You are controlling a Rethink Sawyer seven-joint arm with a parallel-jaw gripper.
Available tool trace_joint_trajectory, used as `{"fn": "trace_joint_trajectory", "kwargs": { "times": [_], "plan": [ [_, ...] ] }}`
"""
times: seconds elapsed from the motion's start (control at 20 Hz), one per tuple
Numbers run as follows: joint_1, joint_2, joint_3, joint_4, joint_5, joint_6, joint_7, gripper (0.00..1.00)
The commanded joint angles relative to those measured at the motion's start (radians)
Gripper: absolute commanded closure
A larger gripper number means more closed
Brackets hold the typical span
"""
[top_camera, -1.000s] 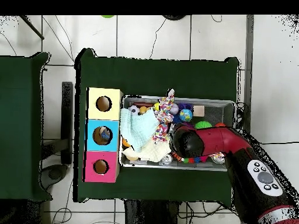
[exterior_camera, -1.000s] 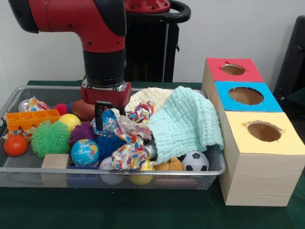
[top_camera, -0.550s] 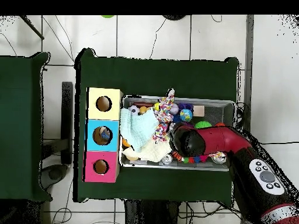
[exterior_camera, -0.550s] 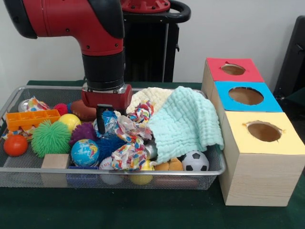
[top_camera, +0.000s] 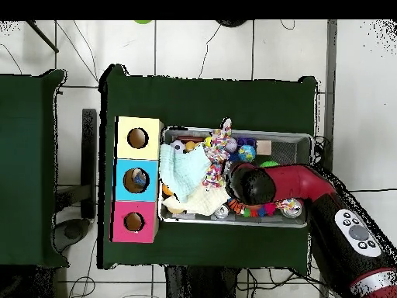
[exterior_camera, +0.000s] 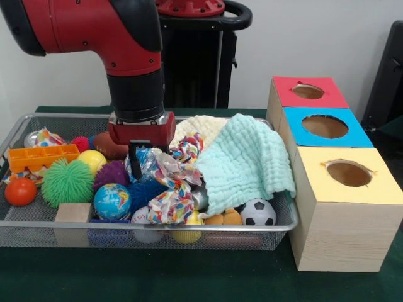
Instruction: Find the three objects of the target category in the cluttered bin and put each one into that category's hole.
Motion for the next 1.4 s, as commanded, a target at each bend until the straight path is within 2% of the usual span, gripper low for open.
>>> {"fn": "trace_joint_trajectory", "kwargs": {
  "times": [0.05, 0.3, 0.6, 0.8, 1.0, 1.4],
  "plan": [
    [-0.025, 0.066, 0.094, -0.074, -0.026, 0.150, -0.354, 0.00],
    [-0.030, 0.077, 0.100, -0.093, -0.030, 0.163, -0.365, 0.00],
    [-0.013, 0.101, 0.064, -0.099, -0.076, 0.124, -0.340, 0.00],
    [0.013, 0.099, 0.041, -0.119, -0.091, 0.137, -0.328, 0.00],
    [0.059, 0.054, 0.000, -0.133, -0.103, 0.167, -0.294, 0.00],
    [0.118, -0.034, -0.067, -0.128, -0.083, 0.301, -0.249, 0.00]
  ]
}}
